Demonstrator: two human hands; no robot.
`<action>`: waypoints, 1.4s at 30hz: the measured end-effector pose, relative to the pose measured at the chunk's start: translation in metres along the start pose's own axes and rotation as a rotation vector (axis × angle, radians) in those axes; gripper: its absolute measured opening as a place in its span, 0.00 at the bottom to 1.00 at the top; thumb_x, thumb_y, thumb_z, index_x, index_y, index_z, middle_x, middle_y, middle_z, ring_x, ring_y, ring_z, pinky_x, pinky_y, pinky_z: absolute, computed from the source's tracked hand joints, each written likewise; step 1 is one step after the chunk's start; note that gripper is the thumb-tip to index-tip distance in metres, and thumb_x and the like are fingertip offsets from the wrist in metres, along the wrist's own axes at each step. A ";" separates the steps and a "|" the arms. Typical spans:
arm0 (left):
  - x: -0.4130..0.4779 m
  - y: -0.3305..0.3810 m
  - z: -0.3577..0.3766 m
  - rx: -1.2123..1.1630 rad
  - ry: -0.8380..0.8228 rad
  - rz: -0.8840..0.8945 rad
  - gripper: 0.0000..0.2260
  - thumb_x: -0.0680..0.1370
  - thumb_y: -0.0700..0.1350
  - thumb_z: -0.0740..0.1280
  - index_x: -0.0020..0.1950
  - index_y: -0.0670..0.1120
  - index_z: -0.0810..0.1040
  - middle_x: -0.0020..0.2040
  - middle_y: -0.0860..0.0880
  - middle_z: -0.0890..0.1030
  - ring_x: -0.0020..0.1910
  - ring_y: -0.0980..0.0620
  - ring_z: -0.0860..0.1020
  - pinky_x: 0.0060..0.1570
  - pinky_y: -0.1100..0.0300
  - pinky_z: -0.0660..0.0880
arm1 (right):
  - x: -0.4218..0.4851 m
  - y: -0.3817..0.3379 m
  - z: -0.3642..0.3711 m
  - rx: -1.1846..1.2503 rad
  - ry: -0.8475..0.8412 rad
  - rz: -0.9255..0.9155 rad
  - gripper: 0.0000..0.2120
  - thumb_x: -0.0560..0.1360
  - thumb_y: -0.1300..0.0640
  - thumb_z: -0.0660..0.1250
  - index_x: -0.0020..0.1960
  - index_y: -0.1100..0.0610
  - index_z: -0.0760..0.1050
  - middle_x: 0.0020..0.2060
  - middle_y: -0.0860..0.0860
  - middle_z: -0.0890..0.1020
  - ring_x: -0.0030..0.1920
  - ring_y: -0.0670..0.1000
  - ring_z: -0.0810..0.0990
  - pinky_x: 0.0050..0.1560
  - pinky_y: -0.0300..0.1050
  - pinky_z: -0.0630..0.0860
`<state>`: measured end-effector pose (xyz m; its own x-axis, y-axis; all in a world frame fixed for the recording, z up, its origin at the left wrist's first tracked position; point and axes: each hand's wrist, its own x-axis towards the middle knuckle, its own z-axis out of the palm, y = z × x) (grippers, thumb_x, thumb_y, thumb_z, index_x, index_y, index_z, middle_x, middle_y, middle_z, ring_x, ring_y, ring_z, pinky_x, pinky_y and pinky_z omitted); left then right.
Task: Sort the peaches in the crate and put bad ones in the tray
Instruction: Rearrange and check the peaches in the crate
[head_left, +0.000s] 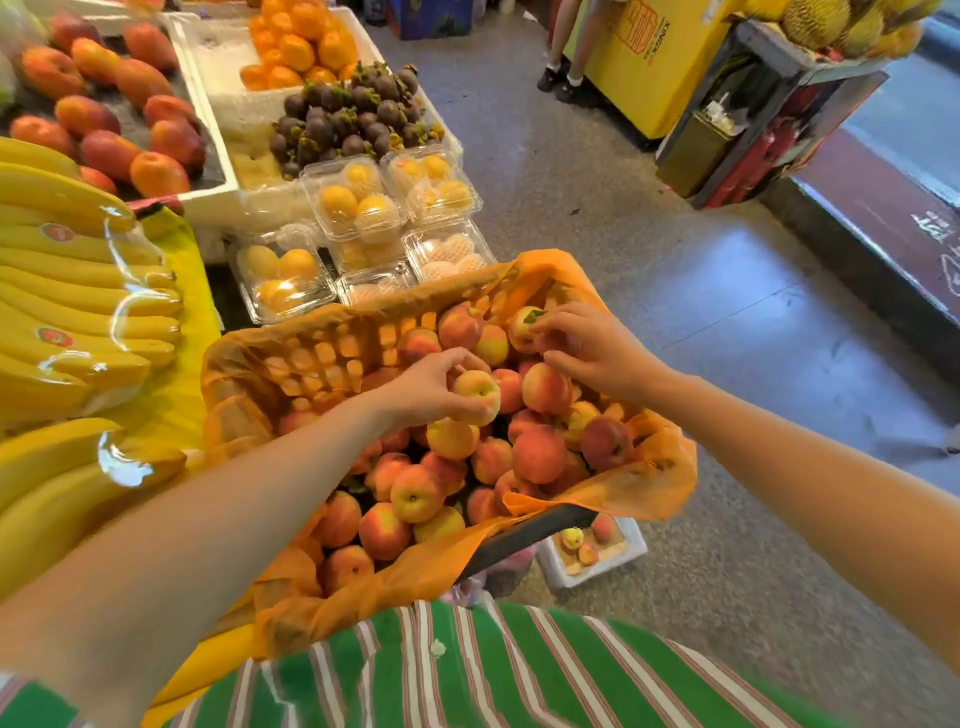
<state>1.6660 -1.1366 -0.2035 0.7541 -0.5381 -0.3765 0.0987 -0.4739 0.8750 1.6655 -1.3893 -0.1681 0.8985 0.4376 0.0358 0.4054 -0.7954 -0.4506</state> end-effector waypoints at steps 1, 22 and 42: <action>0.002 0.000 0.007 0.127 -0.010 0.039 0.24 0.69 0.47 0.77 0.62 0.49 0.73 0.58 0.47 0.76 0.55 0.49 0.77 0.53 0.55 0.77 | -0.009 0.003 -0.001 -0.019 0.024 -0.001 0.17 0.73 0.55 0.68 0.61 0.57 0.77 0.58 0.55 0.78 0.60 0.54 0.75 0.61 0.55 0.72; 0.009 -0.021 0.028 0.779 0.029 0.311 0.25 0.74 0.51 0.70 0.68 0.44 0.70 0.61 0.43 0.71 0.60 0.44 0.71 0.56 0.49 0.72 | -0.045 0.015 0.010 -0.105 -0.060 0.087 0.27 0.73 0.44 0.68 0.70 0.50 0.70 0.77 0.52 0.58 0.74 0.56 0.60 0.72 0.56 0.56; -0.158 -0.097 -0.045 0.882 0.431 0.193 0.18 0.71 0.63 0.60 0.46 0.54 0.83 0.45 0.54 0.83 0.64 0.49 0.74 0.73 0.43 0.51 | 0.039 -0.120 0.134 -0.459 -0.834 -0.364 0.27 0.73 0.40 0.67 0.67 0.51 0.68 0.56 0.53 0.74 0.54 0.56 0.75 0.44 0.46 0.65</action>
<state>1.5671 -0.9742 -0.2150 0.8945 -0.4450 0.0436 -0.4361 -0.8467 0.3049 1.6294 -1.2206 -0.2317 0.3747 0.6985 -0.6097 0.8137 -0.5629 -0.1449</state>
